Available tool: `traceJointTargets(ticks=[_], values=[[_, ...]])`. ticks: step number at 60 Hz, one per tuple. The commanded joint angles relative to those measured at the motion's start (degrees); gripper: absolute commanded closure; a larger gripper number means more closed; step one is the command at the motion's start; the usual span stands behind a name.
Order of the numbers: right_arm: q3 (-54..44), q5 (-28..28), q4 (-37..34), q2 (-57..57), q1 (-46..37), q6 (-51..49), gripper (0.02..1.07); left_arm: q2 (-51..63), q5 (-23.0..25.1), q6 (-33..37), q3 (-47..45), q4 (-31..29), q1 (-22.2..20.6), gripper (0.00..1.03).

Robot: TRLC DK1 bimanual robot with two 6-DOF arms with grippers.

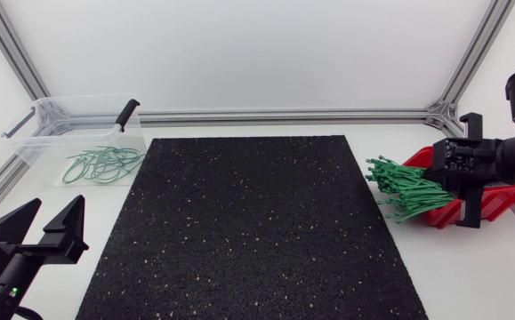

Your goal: Take a green cable tie from the red box, thread the tail through the head to close it, then place it in the transparent bin on the left.

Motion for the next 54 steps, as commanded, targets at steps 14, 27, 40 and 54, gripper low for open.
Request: traceJointTargets(ticks=[14,27,40,54], values=[[6.1,-3.0,0.4,-4.7,1.7,7.5,1.01,-0.5,0.0,1.0,-2.3,-1.2,-0.1,0.04],[10.9,-3.1,4.5,-6.1,3.0,15.6,1.01,-0.5,0.0,1.0,-2.3,-1.2,0.0,0.04],[19.4,-9.6,-2.4,-6.4,2.3,28.0,1.01,-0.5,0.0,1.0,-2.3,-1.2,0.0,0.04],[21.6,-14.3,-11.3,-7.8,6.6,36.5,1.01,-0.4,0.0,1.0,-2.3,-1.2,-0.1,0.04]])
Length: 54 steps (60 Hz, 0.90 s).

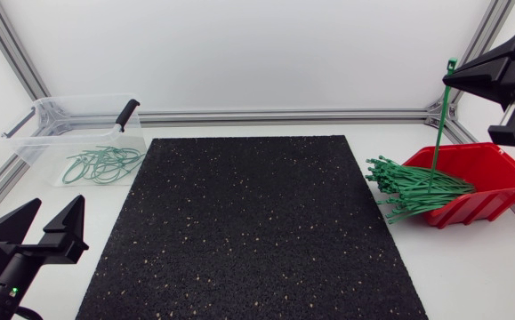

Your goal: Take a green cable tie from the red box, thread the tail through the head to close it, then place it in the transparent bin on the left.

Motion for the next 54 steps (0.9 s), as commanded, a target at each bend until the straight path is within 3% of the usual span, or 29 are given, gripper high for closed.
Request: traceJointTargets(ticks=[1,15,33,54], values=[[1.0,-0.6,-3.2,0.2,2.8,4.9,1.01,-0.4,0.0,1.0,-2.3,-1.2,-0.2,0.04],[2.0,1.3,-11.1,3.1,11.6,8.0,1.01,-0.4,0.0,1.0,-2.3,-1.2,-0.5,0.04],[2.0,0.3,-13.4,9.5,22.4,24.9,1.01,-0.4,0.0,1.0,-2.3,-1.2,-1.0,0.04],[4.3,-20.5,-17.1,21.6,23.8,40.1,1.01,-0.5,0.0,1.8,-2.3,-1.2,-2.0,0.04]])
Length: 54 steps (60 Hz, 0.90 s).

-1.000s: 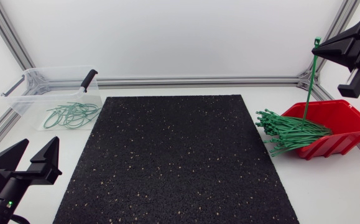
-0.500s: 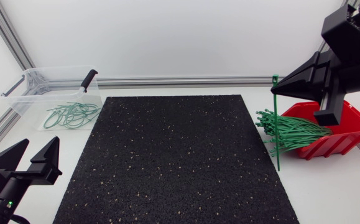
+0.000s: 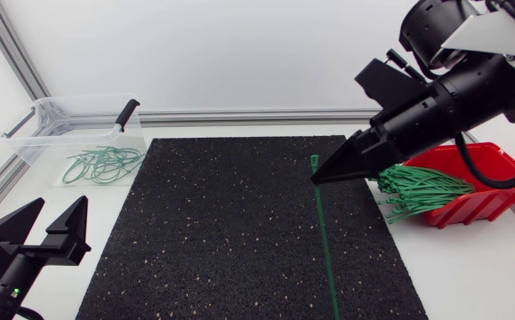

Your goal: Take a green cable tie from the red box, thread the tail through the head to close it, then place it in the transparent bin on the left.

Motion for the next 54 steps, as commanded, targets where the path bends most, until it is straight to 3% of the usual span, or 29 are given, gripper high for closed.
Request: traceJointTargets(ticks=[1,26,49,54], values=[[2.2,-4.2,-1.5,2.5,-0.4,5.7,1.01,-0.5,0.0,1.4,-2.3,-1.2,-0.7,0.04],[4.6,-18.7,-1.7,9.4,-1.3,8.0,1.01,-0.5,0.0,2.2,-2.3,-1.0,-1.5,0.04],[2.4,-19.6,0.8,11.1,-0.6,7.7,1.01,-0.4,0.5,2.7,-2.3,-0.7,-2.0,0.04],[2.3,-19.6,1.4,11.1,-0.3,7.9,1.01,-0.5,3.5,2.8,-2.4,0.0,-2.0,0.04]])
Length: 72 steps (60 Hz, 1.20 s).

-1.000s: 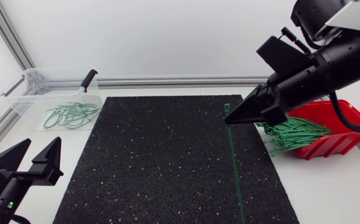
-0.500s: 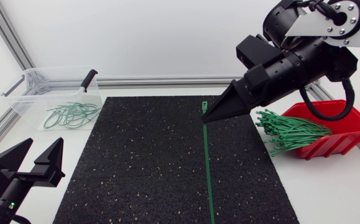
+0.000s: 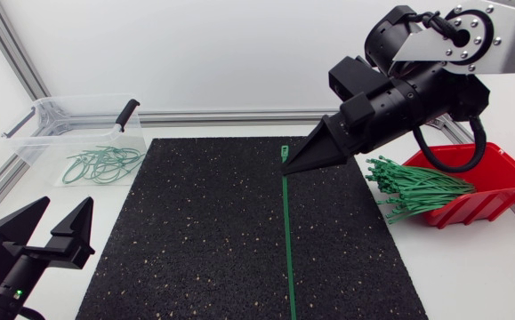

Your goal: Take a green cable tie from the red box, thread the tail through the head to close it, then place it in the transparent bin on the left.

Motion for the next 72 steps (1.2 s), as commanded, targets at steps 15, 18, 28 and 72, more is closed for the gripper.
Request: traceJointTargets(ticks=[15,18,28,72], values=[[-0.9,0.2,1.9,1.4,1.2,1.7,1.01,9.6,8.4,-0.6,5.6,2.6,3.7,0.04],[-0.9,0.4,2.4,1.3,1.2,2.1,1.01,16.2,11.0,-1.8,8.4,5.9,7.1,0.04],[-0.3,1.4,3.2,1.2,1.0,2.4,1.01,30.5,21.0,-5.2,15.7,12.3,17.4,0.04],[5.0,-3.3,6.7,4.5,4.1,5.4,1.01,48.8,39.7,-11.3,25.1,12.5,1.7,0.04]])
